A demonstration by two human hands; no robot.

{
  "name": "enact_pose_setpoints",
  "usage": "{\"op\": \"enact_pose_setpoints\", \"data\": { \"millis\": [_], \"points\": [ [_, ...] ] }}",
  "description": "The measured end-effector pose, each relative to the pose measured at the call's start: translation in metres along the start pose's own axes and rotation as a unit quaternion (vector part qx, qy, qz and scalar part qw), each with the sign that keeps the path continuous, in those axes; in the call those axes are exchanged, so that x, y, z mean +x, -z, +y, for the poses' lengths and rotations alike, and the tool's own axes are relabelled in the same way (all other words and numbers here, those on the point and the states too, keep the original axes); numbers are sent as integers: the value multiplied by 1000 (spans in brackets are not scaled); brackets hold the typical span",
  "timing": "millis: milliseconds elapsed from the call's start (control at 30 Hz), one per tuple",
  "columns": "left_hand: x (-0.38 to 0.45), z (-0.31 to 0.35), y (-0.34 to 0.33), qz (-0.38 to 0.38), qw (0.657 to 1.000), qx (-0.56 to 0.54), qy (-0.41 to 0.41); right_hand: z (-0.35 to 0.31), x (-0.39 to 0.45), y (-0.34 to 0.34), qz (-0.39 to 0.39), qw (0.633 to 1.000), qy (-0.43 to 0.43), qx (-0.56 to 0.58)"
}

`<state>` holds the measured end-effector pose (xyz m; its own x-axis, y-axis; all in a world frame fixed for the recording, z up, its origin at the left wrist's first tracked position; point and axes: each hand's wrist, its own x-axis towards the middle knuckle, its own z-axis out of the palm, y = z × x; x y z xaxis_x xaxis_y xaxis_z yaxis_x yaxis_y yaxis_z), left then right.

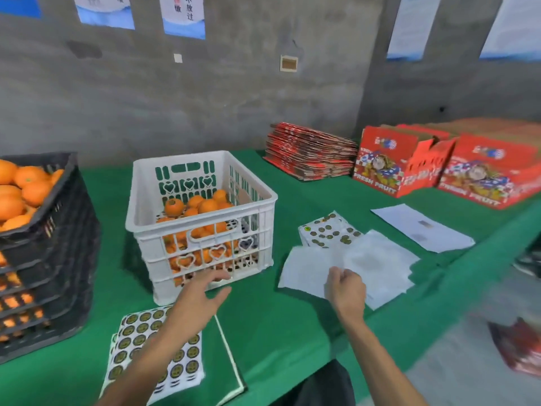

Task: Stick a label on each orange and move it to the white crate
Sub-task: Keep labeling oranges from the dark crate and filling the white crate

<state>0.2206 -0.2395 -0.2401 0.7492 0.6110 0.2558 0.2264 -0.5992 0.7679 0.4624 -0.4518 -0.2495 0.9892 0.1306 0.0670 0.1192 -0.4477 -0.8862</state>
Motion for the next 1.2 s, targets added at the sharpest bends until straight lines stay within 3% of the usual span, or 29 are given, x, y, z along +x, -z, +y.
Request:
{"op": "enact_pose_setpoints", "data": {
  "millis": [167,267,333,467,567,667,767,933,1067,1200],
  "points": [
    [-3,-20,-1,-5,1000,12,22,8,21,11,2,996,-6,-85],
    [-7,-31,4,10,999,13,32,3,17,10,18,963,47,-263],
    [-10,-37,9,14,999,9,48,-4,9,5,50,943,113,-309],
    [-25,-50,24,19,997,19,71,-27,-17,-26,12,918,335,-211],
    [-41,-58,42,39,995,18,94,-47,-59,-66,-69,850,492,-176],
    [-57,-66,67,66,990,34,122,-67,-113,-111,-160,777,590,-152],
    [-73,-75,90,84,984,67,140,-79,-155,-146,-278,749,582,-152],
    [-101,-89,117,118,979,93,142,-80,-192,-181,-437,741,483,-161],
    [-115,-91,136,134,977,104,129,-77,-206,-197,-467,711,481,-211],
    [-120,-88,158,167,974,103,114,-85,-211,-208,-460,707,488,-223]
  ]
}}
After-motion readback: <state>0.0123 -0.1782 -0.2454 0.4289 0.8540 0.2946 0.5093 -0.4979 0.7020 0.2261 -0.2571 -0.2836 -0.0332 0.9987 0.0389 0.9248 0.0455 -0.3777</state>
